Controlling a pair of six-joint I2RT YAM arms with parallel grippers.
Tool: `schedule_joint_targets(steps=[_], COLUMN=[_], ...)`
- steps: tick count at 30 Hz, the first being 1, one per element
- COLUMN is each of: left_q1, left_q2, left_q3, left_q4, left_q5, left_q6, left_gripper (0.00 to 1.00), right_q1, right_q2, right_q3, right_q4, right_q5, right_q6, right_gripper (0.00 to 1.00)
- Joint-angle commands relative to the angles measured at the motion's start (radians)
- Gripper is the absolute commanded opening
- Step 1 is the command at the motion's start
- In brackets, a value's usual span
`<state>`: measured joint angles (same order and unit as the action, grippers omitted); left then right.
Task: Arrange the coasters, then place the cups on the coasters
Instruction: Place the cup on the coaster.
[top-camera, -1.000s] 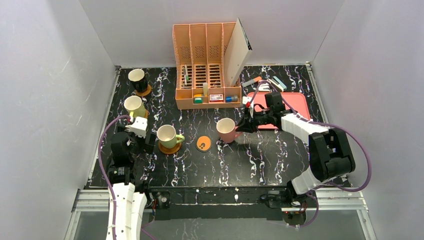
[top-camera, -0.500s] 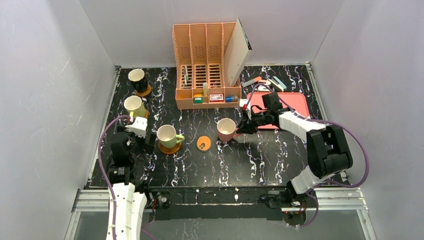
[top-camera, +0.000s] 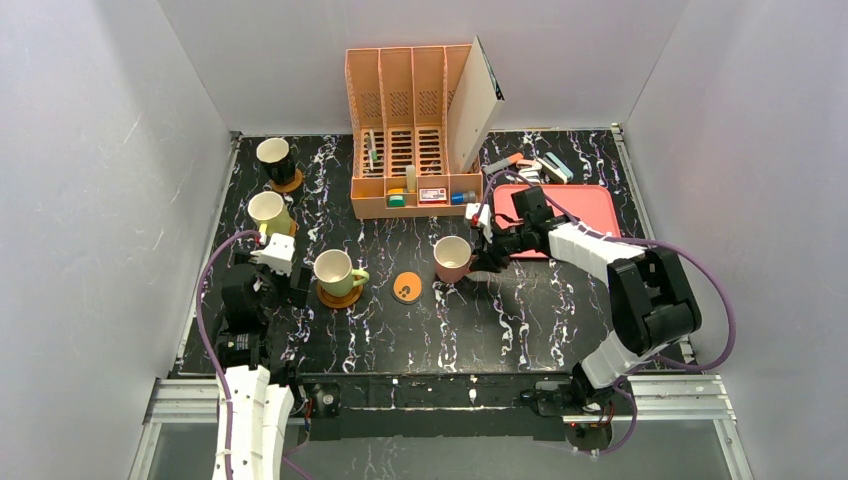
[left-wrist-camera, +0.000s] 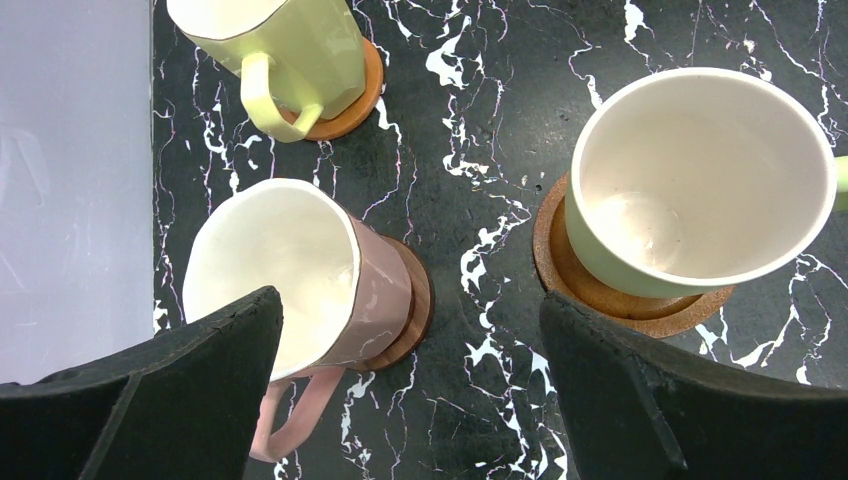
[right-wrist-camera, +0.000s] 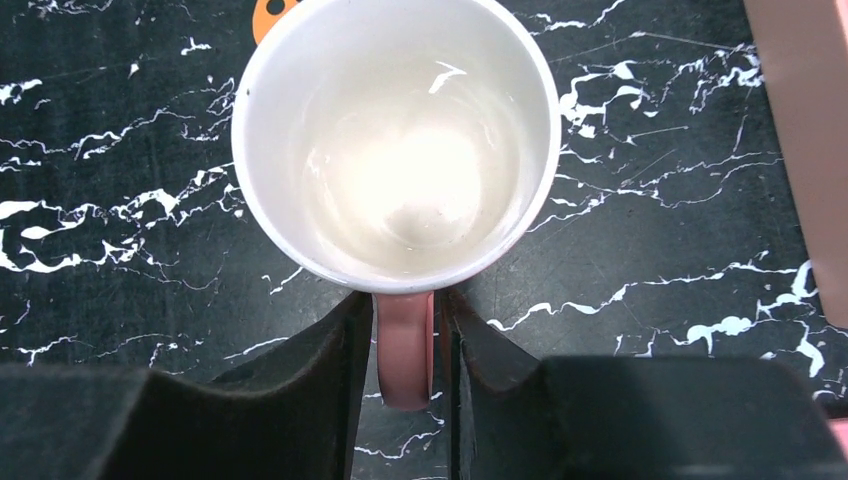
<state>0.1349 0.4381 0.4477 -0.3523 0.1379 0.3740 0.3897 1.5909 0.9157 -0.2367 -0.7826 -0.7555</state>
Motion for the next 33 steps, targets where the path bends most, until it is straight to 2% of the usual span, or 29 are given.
schedule_joint_targets(steps=[1,9,13,15,19,26,33], left_q1=[0.004,0.005,0.005,0.005,0.005,0.005,0.005], left_q2=[0.002,0.002,0.004,0.005,0.007,0.007,0.008], left_q3=[0.022,0.021,0.022,0.022,0.022,0.022,0.022], left_q4=[-0.004,-0.005,-0.005,-0.005,-0.005,-0.004,-0.005], left_q5=[0.002,0.004,0.004,0.004,0.005,0.007,0.008], left_q6=[-0.003,-0.003,-0.003,-0.003,-0.003,-0.003,-0.003], left_gripper=[0.98,0.98,0.98,0.98,0.98,0.98,0.98], right_q1=[0.013,0.029,0.034,0.037,0.039,0.041,0.041], right_q2=[0.015,0.017,0.014,0.014,0.009,-0.063,-0.167], right_q3=[0.043,0.044,0.045,0.045,0.045,0.043,0.005], right_q4=[-0.005,0.004,0.006,0.006,0.007,0.011,0.118], right_q5=[0.026,0.026,0.011,0.008,0.000,-0.075,-0.126], right_q6=[0.001,0.021,0.028,0.030,0.033,0.051,0.144], right_gripper=[0.40,0.39,0.34,0.27,0.01,0.01,0.01])
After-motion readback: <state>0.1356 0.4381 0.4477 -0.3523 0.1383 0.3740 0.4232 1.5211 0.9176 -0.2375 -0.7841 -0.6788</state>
